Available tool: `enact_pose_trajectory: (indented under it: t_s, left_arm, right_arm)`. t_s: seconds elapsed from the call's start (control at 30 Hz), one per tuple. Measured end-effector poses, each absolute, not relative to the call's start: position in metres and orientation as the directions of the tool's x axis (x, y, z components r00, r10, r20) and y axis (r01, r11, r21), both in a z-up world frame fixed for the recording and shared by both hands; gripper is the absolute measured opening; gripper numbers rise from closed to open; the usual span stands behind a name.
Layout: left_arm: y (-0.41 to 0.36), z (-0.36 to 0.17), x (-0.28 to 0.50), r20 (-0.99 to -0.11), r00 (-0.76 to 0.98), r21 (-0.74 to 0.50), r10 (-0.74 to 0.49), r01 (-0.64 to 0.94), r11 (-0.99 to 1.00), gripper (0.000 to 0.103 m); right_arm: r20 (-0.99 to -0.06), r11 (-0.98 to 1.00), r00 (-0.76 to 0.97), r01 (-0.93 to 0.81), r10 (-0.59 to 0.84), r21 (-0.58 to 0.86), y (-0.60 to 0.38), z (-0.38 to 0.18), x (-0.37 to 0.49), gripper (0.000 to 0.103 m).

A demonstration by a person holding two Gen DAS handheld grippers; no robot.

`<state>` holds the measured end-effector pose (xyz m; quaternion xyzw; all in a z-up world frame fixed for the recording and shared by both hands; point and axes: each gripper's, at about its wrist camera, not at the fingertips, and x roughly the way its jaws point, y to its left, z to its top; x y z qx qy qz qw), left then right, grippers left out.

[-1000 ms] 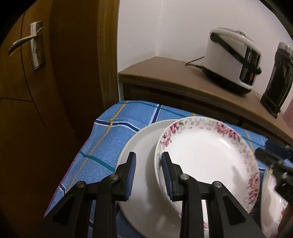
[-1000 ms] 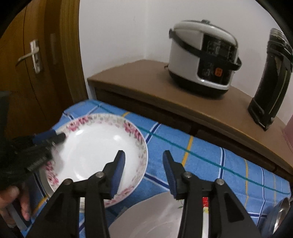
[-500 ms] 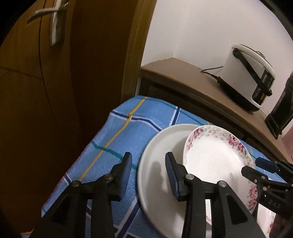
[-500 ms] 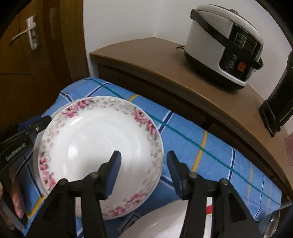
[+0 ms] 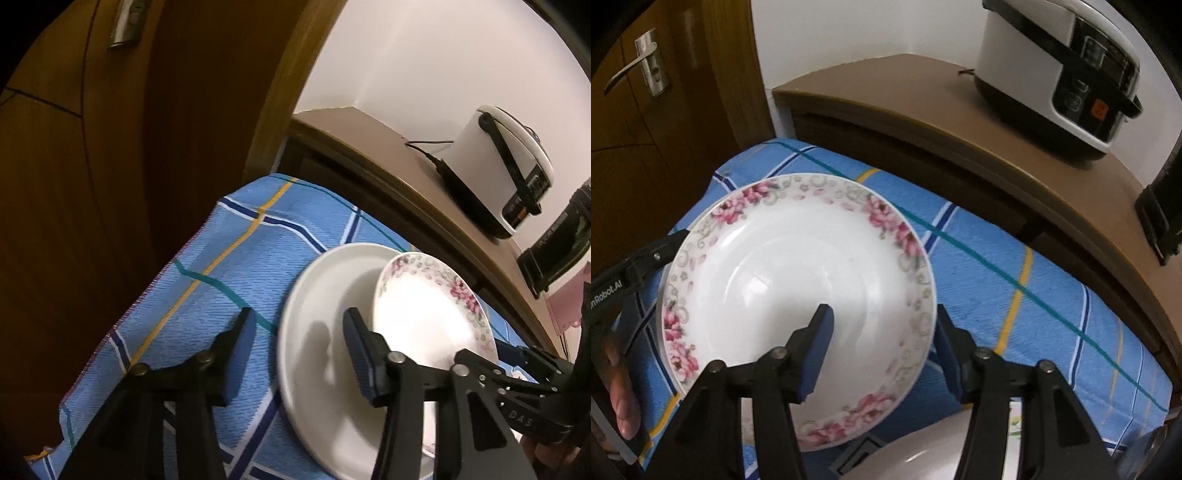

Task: Organize plates and bowls
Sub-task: 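Open both tools and release the pink-floral plate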

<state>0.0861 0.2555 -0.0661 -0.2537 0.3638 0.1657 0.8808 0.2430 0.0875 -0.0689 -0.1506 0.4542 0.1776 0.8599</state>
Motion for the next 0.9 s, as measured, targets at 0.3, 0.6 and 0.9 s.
enact_pose_trajectory:
  t_s: [0.3, 0.6, 0.9]
  left_arm:
    - [0.261, -0.067, 0.088, -0.717, 0.695, -0.38, 0.059, -0.461, 0.802, 0.055]
    - [0.275, -0.07, 0.079, -0.664, 0.746, -0.53, -0.049, -0.424, 0.734, 0.065]
    - [0.294, -0.075, 0.068, -0.609, 0.789, -0.637, -0.08, -0.428, 0.641, 0.065]
  right_arm:
    - [-0.833, 0.883, 0.532, -0.451, 0.15, -0.129, 0.093, -0.073, 0.241, 0.058]
    - [-0.81, 0.876, 0.561, -0.463, 0.172, -0.134, 0.09, -0.059, 0.234, 0.057]
    - [-0.821, 0.877, 0.546, -0.463, 0.167, -0.129, 0.089, -0.068, 0.234, 0.058]
